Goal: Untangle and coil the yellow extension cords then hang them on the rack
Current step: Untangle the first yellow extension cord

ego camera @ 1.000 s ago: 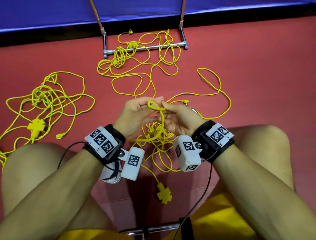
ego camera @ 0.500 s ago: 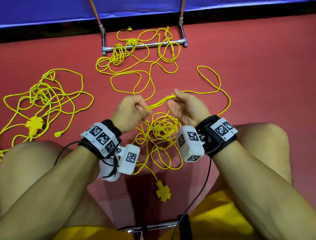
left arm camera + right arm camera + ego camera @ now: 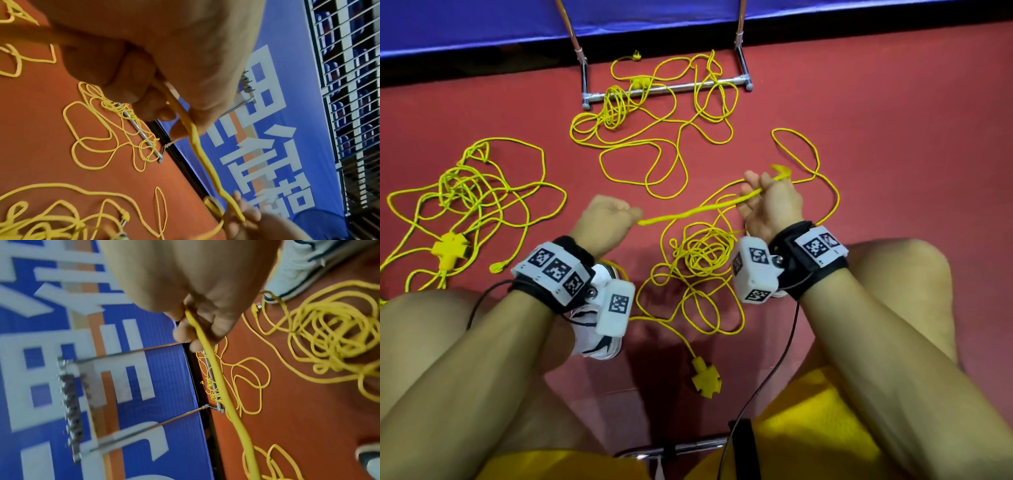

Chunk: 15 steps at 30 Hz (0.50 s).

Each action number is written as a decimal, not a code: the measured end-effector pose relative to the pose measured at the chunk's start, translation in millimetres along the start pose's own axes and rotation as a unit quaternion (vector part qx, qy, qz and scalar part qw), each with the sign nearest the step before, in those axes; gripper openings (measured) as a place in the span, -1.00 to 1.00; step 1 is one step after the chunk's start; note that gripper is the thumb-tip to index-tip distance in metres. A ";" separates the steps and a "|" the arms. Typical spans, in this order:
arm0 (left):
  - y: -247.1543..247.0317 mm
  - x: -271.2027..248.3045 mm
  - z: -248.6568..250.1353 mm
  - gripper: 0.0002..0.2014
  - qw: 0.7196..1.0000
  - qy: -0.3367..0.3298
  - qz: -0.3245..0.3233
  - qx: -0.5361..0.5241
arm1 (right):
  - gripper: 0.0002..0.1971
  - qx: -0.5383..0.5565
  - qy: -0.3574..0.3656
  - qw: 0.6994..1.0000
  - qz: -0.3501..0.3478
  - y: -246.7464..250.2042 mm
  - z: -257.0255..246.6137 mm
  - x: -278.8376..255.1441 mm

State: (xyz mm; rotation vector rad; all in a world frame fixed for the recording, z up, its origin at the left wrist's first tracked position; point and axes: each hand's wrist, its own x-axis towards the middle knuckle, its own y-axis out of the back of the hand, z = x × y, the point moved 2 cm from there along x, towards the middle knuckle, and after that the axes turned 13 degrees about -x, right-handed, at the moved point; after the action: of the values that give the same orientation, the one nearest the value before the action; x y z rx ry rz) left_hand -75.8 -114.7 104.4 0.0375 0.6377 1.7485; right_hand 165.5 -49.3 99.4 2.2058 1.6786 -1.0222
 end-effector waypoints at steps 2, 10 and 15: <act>-9.3 -7.5 -9.2 -0.66 0.998 0.014 -0.043 0.031 | -0.58 -0.051 0.051 0.997 -0.009 -3.1 2.3 -3.3; -69.3 -74.8 -47.7 -0.77 0.922 0.035 -0.365 0.127 | -0.58 -0.375 0.084 0.884 -0.264 -16.1 23.9 -30.8; -44.3 -37.0 -4.1 -0.86 0.854 0.191 -0.130 -0.465 | -0.72 -0.448 0.114 0.800 -0.381 -17.2 53.2 -44.6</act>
State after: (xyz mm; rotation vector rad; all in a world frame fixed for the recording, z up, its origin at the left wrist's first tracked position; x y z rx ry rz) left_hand -27.2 -144.0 92.9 -1.0450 0.0014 1.6404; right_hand 122.8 -106.1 91.6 1.0463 2.5029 0.0757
